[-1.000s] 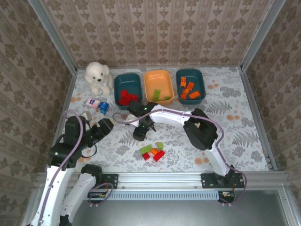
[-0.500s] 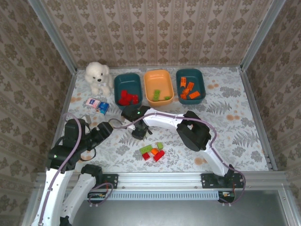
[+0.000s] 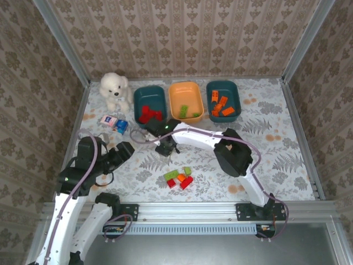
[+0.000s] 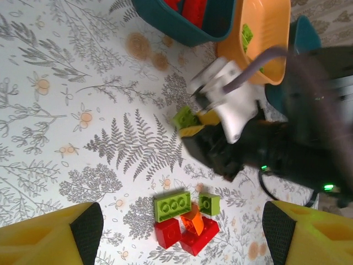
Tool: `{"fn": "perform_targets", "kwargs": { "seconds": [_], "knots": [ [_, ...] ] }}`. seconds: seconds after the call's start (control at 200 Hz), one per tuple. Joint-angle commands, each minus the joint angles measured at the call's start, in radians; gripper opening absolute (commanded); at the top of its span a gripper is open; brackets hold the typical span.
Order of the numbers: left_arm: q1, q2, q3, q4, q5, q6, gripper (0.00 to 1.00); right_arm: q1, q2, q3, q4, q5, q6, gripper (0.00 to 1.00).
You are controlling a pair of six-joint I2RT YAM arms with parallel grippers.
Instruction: Sort the legos into containers by color
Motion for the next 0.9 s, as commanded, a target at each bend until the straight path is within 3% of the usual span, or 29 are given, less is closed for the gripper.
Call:
{"fn": "perform_targets", "kwargs": {
  "seconds": [0.0,0.2,0.43,0.715,0.895],
  "knots": [
    [-0.02,0.038,-0.005,0.074,0.045,0.048,0.79,-0.071,-0.136,0.002,0.021,0.004,0.11,0.29],
    [-0.096,0.157,-0.015,0.223,0.062,0.051,0.79,-0.226,-0.141,0.061,0.022,-0.003,0.268,0.28],
    [-0.203,0.301,0.045,0.303,0.032,0.077,0.79,-0.345,0.022,0.247,0.01,0.086,0.361,0.28],
    [-0.255,0.353,0.068,0.321,0.009,0.094,0.79,-0.418,0.248,0.503,-0.119,0.107,0.487,0.28],
    [-0.261,0.344,0.066,0.314,-0.005,0.088,0.79,-0.419,0.302,0.535,-0.146,0.119,0.527,0.28]
  ]
}}
